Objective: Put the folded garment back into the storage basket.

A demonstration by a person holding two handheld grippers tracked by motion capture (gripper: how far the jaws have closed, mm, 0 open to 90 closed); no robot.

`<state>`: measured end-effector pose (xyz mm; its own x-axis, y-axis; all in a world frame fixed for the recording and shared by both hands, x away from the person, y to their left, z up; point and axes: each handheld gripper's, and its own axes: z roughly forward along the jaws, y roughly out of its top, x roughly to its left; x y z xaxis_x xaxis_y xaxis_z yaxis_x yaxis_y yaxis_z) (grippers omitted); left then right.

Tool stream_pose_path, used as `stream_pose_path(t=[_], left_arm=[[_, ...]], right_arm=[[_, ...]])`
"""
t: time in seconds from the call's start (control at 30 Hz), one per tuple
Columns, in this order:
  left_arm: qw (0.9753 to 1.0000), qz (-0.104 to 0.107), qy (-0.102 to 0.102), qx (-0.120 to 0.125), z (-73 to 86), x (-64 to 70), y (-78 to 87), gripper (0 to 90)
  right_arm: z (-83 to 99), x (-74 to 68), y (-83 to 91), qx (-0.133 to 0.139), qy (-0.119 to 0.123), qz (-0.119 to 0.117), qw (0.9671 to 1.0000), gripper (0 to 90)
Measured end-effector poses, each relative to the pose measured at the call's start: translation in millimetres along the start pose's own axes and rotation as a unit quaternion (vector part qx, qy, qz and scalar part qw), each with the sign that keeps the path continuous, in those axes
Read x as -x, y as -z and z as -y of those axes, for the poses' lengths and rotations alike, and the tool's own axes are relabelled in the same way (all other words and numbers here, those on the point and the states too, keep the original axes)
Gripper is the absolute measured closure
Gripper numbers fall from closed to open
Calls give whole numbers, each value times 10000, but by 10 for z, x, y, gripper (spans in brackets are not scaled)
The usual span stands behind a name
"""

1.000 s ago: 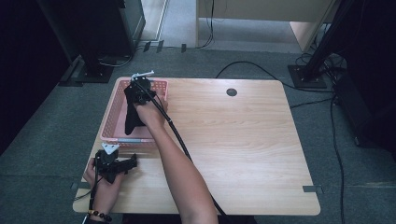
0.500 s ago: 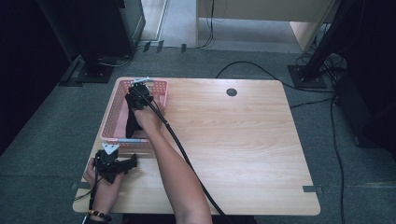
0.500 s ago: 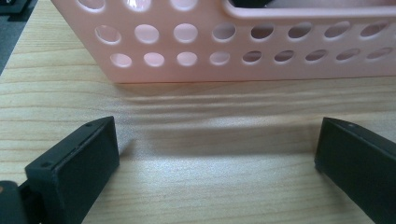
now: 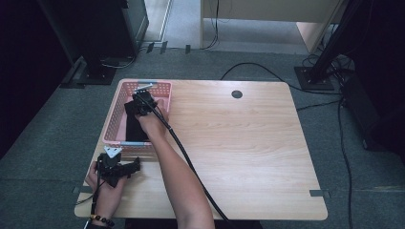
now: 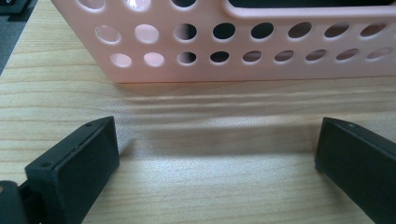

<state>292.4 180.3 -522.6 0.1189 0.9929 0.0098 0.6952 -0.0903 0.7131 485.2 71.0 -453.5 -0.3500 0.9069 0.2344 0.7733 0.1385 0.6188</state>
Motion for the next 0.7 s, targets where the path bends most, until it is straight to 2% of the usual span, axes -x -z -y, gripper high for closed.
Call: stream_pose_path(t=[0.07,0.17,0.23,0.3,0.4,0.7], left_arm=[[10000,2,9,1,0,1,0,0],[10000,-2,-4,1,0,0,0,0],[10000,-3,-7,1,0,-1,0,0],[10000,-2,-5,4,0,-1,0,0],[10000,-2,-8,3,0,-1,0,0],[10000,1,9,15,1,1,-3,0]], right_arm=[[-5,-18,18,86,114,-80,9999,335],[-12,-31,48,90,159,-141,9997,178],[-14,-23,61,6,150,-152,9998,89],[-12,-18,72,-143,259,-180,9994,1],[-3,-9,103,-264,401,-56,9988,0],[-24,51,350,70,485,-181,9986,0]])
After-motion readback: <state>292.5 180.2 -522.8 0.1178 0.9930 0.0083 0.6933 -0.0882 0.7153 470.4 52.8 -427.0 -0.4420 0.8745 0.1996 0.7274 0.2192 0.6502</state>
